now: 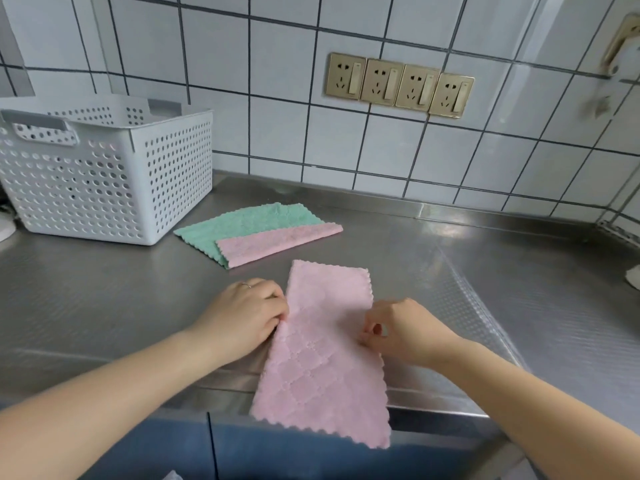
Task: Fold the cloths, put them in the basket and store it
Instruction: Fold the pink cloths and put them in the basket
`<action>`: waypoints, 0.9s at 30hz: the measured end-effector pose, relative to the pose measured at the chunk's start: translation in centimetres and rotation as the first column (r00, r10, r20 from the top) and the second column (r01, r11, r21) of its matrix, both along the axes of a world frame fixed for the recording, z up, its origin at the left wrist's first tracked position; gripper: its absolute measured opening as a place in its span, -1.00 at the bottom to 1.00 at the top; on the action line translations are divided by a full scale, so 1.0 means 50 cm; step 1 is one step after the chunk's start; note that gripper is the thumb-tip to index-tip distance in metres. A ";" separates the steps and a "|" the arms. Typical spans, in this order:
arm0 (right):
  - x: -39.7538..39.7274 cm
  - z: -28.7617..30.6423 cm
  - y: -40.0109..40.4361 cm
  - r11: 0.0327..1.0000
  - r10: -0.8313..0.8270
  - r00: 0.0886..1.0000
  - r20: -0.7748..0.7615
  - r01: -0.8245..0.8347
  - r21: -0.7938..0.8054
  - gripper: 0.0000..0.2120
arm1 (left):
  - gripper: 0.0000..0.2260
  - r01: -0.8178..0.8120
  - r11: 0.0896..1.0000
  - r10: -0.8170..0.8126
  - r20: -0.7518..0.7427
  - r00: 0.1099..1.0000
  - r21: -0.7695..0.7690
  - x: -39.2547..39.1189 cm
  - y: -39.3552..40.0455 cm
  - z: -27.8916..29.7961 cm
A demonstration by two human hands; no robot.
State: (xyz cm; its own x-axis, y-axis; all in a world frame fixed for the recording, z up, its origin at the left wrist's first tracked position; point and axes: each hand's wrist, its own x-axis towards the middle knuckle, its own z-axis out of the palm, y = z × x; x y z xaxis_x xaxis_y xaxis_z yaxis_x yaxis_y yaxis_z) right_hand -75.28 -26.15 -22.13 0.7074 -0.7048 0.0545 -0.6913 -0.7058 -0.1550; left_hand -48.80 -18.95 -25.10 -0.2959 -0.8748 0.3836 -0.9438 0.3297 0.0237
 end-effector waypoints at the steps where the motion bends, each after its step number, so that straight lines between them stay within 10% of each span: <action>1: -0.005 -0.003 0.007 1.000 0.021 0.999 0.040 -0.021 -0.004 -0.79 | -0.86 0.015 1.000 -0.015 0.013 1.000 0.016 0.004 -0.002 0.003; 11: -0.080 -0.033 0.078 0.964 0.243 0.970 -0.014 -0.240 0.114 -0.39 | -0.36 0.185 0.822 -0.275 0.092 0.957 0.539 0.021 0.064 0.021; 17: -0.096 -0.084 0.129 0.952 0.229 0.971 -0.067 -0.237 -0.191 -0.37 | -0.33 0.195 0.833 -0.323 0.170 0.931 0.517 0.020 0.111 0.018; 21: -0.077 -0.093 0.147 0.915 0.259 0.957 0.130 -0.200 -0.351 -0.65 | -0.41 0.278 0.935 -0.320 0.184 0.929 0.218 0.024 0.122 -0.024; 27: -0.037 -0.038 0.147 0.990 -0.115 0.820 0.560 0.047 0.135 -0.63 | -0.47 0.289 0.946 -0.166 -0.548 0.820 0.145 -0.009 0.105 -0.015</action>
State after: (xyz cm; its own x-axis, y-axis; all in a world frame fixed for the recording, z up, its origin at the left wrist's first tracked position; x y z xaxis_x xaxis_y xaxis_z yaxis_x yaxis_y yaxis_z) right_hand -77.12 -18.81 -24.04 0.5162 -0.7837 0.3455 -0.5120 -0.6058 -0.6090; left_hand -49.27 -13.68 -25.85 -0.3055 -0.8849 0.3516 -0.6668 0.4624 0.5844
